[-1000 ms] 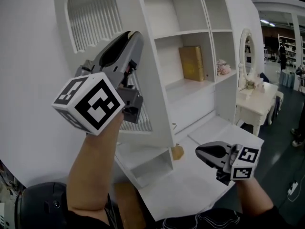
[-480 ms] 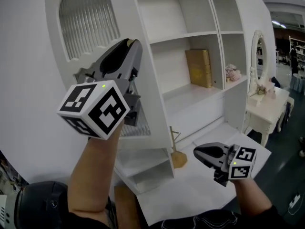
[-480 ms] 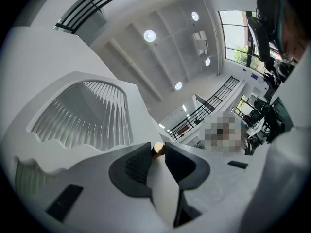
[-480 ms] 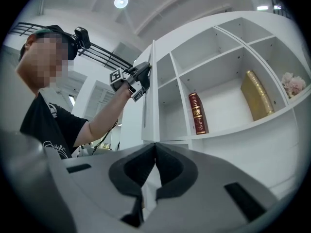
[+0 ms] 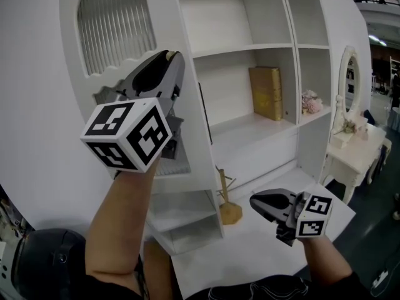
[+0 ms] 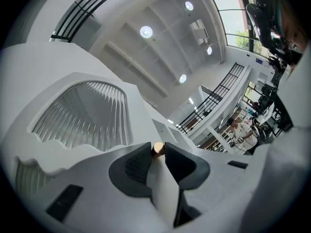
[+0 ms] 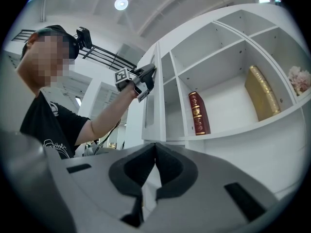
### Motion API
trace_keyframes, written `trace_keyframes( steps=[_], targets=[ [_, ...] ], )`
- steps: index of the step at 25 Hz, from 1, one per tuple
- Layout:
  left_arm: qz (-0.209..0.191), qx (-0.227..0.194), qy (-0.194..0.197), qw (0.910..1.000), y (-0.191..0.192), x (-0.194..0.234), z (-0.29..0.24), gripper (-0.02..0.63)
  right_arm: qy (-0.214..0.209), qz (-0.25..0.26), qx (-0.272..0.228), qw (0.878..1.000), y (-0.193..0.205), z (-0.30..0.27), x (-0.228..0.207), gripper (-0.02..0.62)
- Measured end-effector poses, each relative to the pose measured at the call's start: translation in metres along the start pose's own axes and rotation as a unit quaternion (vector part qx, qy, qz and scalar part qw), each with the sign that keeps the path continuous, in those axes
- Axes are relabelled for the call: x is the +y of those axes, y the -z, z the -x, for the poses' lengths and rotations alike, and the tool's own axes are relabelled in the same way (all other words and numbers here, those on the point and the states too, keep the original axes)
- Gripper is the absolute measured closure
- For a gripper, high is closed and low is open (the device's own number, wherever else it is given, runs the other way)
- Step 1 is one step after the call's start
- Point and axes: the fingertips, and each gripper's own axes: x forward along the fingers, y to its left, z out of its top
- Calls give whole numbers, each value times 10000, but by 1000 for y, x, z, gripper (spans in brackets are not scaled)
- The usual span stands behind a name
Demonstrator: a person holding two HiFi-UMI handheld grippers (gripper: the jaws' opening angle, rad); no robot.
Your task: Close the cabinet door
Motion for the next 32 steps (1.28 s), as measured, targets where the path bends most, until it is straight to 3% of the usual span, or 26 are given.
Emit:
trace_keyframes(
  steps=[13,32],
  targets=[
    [-534,206,-667,9961,23,16,-23,518,-84,-133,72,9999,11,15,-30,591],
    [-1143,569,-1483,9807,60,47,-50,518,-206,-264,48,9994,21,29,-70,591]
  ],
)
